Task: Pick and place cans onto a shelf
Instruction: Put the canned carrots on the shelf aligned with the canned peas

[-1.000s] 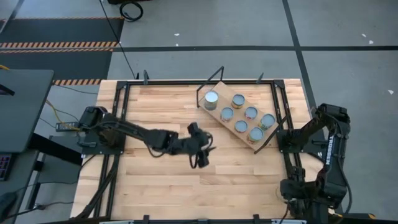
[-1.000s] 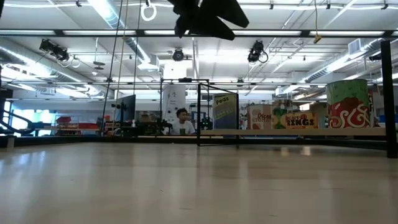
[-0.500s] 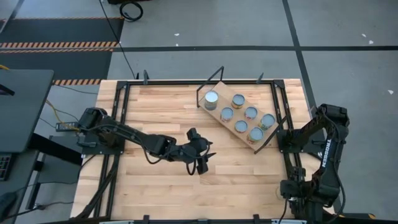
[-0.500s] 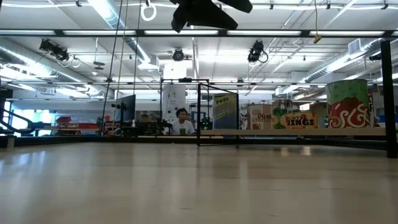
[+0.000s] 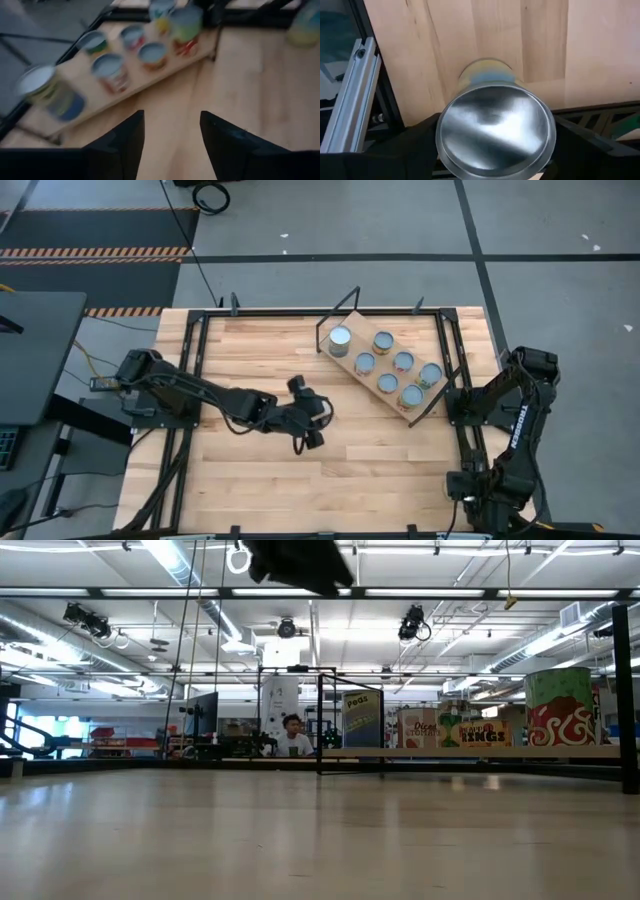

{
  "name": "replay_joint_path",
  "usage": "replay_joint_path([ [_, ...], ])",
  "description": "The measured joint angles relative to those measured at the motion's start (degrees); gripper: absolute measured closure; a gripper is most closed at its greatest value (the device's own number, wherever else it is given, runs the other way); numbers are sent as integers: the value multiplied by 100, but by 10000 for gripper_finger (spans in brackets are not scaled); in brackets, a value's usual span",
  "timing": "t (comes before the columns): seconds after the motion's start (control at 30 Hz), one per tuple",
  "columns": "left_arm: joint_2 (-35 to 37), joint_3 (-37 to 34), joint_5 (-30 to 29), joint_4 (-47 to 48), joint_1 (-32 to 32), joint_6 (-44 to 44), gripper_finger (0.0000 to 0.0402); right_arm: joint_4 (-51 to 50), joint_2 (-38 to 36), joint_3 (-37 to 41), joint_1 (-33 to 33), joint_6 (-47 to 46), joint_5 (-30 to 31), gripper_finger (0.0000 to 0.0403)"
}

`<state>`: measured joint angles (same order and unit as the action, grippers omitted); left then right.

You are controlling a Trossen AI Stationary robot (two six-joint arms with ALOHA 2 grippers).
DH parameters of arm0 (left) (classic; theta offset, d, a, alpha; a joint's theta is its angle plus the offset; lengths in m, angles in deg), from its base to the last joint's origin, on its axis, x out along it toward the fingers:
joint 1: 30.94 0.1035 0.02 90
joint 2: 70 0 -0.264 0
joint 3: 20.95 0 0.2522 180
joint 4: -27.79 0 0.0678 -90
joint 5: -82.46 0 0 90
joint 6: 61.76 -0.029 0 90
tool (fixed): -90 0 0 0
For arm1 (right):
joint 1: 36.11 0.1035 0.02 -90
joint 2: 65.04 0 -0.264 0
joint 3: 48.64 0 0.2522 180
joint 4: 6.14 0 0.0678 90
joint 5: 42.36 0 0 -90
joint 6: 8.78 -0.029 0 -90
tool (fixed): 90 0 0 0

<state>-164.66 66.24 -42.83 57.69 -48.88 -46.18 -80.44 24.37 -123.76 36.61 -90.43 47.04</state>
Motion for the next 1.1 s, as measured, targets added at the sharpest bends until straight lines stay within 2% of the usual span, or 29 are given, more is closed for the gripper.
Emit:
replay_joint_path([
  [0.17, 716, -542, -116, 590, 18, 2, 229, -199, -1, -519, -577, 812, 341, 82],
  [0.4, 2313, -2195, -126, 79, 199, 62, 249, -931, -1, -1966, -2245, 3325, 1215, 82],
  [0.53, 2865, -2959, -159, -310, 285, 180, 253, -1217, -7, -2753, -3584, 4394, 1357, 82],
  [0.7, 3202, -3500, -271, -362, 317, 75, 253, -1504, -5, -3316, -5495, 5138, 1417, 81],
  [0.9, 3878, -3802, -120, -355, 448, -263, 253, -1514, 53, -3483, -7979, 5628, 1330, 80],
  [1.1, 4551, -3973, 53, -150, 574, -408, 253, -1558, 188, -3950, -9630, 6293, 1359, 79],
])
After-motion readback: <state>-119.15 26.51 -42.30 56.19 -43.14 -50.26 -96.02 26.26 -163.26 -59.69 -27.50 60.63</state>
